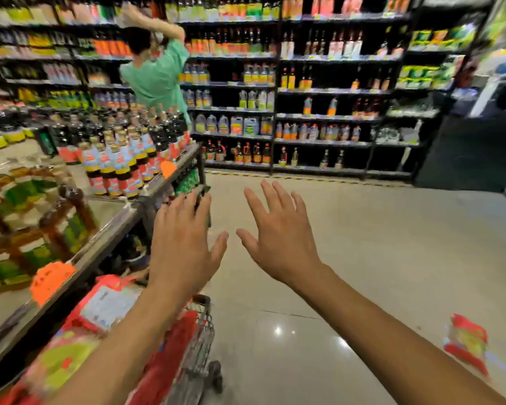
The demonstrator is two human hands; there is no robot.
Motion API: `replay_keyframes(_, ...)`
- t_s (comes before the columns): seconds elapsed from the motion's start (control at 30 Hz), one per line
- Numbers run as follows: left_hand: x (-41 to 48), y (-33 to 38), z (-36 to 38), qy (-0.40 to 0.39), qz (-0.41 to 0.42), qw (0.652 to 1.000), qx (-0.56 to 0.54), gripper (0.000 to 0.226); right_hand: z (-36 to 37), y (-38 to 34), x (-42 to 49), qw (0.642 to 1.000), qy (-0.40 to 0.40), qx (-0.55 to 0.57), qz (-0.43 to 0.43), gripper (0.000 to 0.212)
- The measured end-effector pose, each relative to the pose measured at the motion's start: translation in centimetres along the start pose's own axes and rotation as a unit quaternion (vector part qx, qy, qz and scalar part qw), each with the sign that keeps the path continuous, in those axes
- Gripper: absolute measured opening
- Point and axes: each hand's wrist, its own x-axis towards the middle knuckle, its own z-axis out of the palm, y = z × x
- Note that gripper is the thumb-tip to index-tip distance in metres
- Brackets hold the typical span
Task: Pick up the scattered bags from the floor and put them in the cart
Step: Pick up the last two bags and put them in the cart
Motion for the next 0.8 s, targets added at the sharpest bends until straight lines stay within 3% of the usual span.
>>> replay_keyframes(0.17,6.5,14.2,4.3,-0.007,0.115,0.992,-0.051,0.073,-2.0,14.9,-3.9,0.99,0.007,-0.043,0.137,0.072)
replay_keyframes(0.4,11.8,34.2,9.7,-0.026,0.219,0.969,-0.11,0.075,-3.8,33.7,-9.9,0.961,-0.004,-0.082,0.266,0.073)
replay_keyframes(0.6,14.6,46.9,13.8,-0.054,0.299,0.943,-0.139,0.075,-4.3,44.9,-15.4,0.928,-0.015,-0.097,0.358,0.073)
replay_keyframes(0.8,17.8,55.2,19.6,-0.086,0.369,0.911,-0.162,0.074,-2.3,53.5,-17.2,0.894,-0.021,-0.129,0.429,0.073)
